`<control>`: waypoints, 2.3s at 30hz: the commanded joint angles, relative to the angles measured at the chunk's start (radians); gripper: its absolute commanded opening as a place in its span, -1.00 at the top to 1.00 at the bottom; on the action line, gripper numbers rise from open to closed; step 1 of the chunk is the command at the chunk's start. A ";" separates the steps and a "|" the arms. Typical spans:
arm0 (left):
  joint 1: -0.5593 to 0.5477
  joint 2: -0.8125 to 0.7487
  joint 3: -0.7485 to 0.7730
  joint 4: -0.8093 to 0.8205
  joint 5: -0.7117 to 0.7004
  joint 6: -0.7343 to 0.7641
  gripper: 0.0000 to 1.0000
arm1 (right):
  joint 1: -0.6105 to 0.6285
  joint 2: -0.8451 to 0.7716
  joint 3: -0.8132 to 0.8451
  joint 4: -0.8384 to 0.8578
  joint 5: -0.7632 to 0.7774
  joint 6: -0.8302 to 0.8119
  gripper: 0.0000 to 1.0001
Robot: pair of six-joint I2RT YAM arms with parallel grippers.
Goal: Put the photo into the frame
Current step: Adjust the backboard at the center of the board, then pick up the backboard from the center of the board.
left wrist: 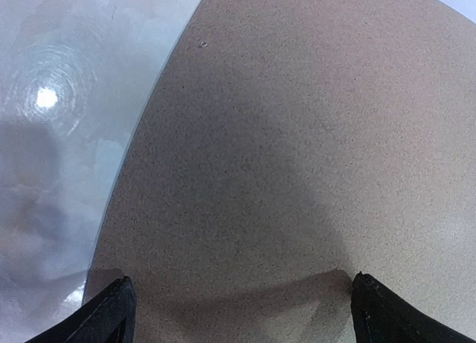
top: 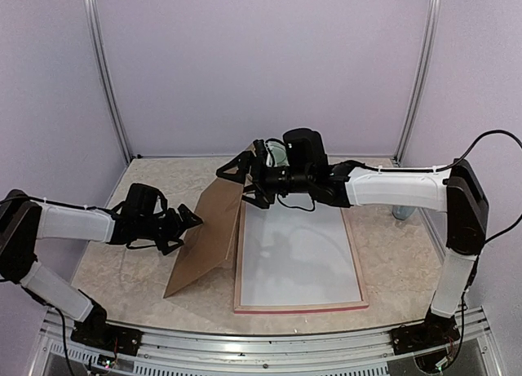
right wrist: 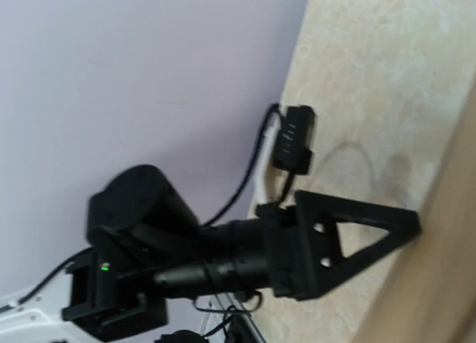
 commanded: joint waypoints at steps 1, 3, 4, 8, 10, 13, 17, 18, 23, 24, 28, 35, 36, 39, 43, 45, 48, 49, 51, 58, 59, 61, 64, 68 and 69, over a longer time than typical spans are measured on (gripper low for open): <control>-0.045 0.006 -0.003 0.020 0.020 -0.032 -0.97 | 0.015 -0.084 -0.013 0.048 0.011 -0.038 -0.98; -0.062 0.026 -0.004 0.035 0.024 -0.042 -0.97 | 0.016 -0.090 -0.018 0.048 0.011 -0.044 -0.98; -0.070 0.036 -0.004 0.043 0.026 -0.045 -0.97 | 0.016 -0.089 -0.018 0.049 0.010 -0.048 -0.98; -0.093 0.063 -0.005 0.071 0.035 -0.064 -0.97 | 0.018 -0.071 -0.016 0.064 -0.010 -0.041 -0.98; -0.100 0.067 0.000 0.076 0.041 -0.066 -0.97 | 0.023 -0.068 -0.009 0.074 -0.016 -0.038 -0.99; -0.105 0.064 0.009 0.089 0.051 -0.066 -0.97 | 0.030 -0.072 0.013 0.076 -0.018 -0.048 -0.98; -0.113 0.058 0.021 0.115 0.070 -0.069 -0.97 | 0.035 -0.080 0.036 0.089 -0.026 -0.061 -0.98; -0.116 0.057 0.022 0.122 0.075 -0.070 -0.98 | 0.035 -0.082 0.039 0.096 -0.031 -0.060 -0.98; -0.135 0.057 0.030 0.152 0.096 -0.079 -0.97 | 0.043 -0.087 0.047 0.107 -0.044 -0.063 -0.99; -0.140 0.058 0.032 0.157 0.099 -0.081 -0.98 | 0.045 -0.088 0.049 0.106 -0.044 -0.065 -0.98; -0.153 0.060 0.035 0.174 0.104 -0.087 -0.98 | 0.049 -0.091 0.049 0.098 -0.042 -0.076 -0.98; -0.163 0.060 0.044 0.197 0.110 -0.101 -0.98 | 0.051 -0.090 0.040 0.099 -0.040 -0.075 -0.98; -0.164 0.058 0.047 0.197 0.110 -0.102 -0.98 | 0.051 -0.088 0.043 0.097 -0.038 -0.077 -0.99; -0.167 0.054 0.060 0.197 0.113 -0.106 -0.98 | 0.051 -0.077 0.059 0.087 -0.038 -0.085 -0.98; -0.176 0.047 0.081 0.193 0.113 -0.112 -0.98 | 0.051 -0.059 0.076 0.089 -0.044 -0.085 -0.98; -0.180 0.040 0.088 0.191 0.112 -0.116 -0.98 | 0.051 -0.055 0.081 0.091 -0.045 -0.084 -0.98; -0.187 0.035 0.097 0.191 0.112 -0.117 -0.98 | 0.051 -0.052 0.090 0.091 -0.045 -0.087 -0.98; -0.188 0.033 0.100 0.191 0.111 -0.117 -0.98 | 0.049 -0.051 0.093 0.087 -0.045 -0.090 -0.98; -0.191 0.032 0.104 0.192 0.112 -0.117 -0.98 | 0.048 -0.047 0.098 0.084 -0.047 -0.092 -0.99; -0.193 0.027 0.110 0.196 0.112 -0.118 -0.98 | 0.046 -0.042 0.087 0.092 -0.055 -0.089 -0.98; -0.190 0.025 0.112 0.196 0.112 -0.118 -0.98 | 0.046 -0.042 0.083 0.092 -0.055 -0.089 -0.98; -0.180 0.018 0.123 0.195 0.116 -0.110 -0.98 | 0.045 -0.047 0.071 0.097 -0.054 -0.088 -0.98; -0.157 -0.001 0.153 0.176 0.117 -0.089 -0.98 | 0.043 -0.053 0.051 0.104 -0.052 -0.084 -0.98; -0.129 -0.026 0.210 0.141 0.119 -0.060 -0.98 | 0.041 -0.062 0.029 0.112 -0.047 -0.082 -0.98; -0.124 -0.034 0.222 0.133 0.118 -0.056 -0.98 | 0.040 -0.063 0.025 0.113 -0.046 -0.082 -0.98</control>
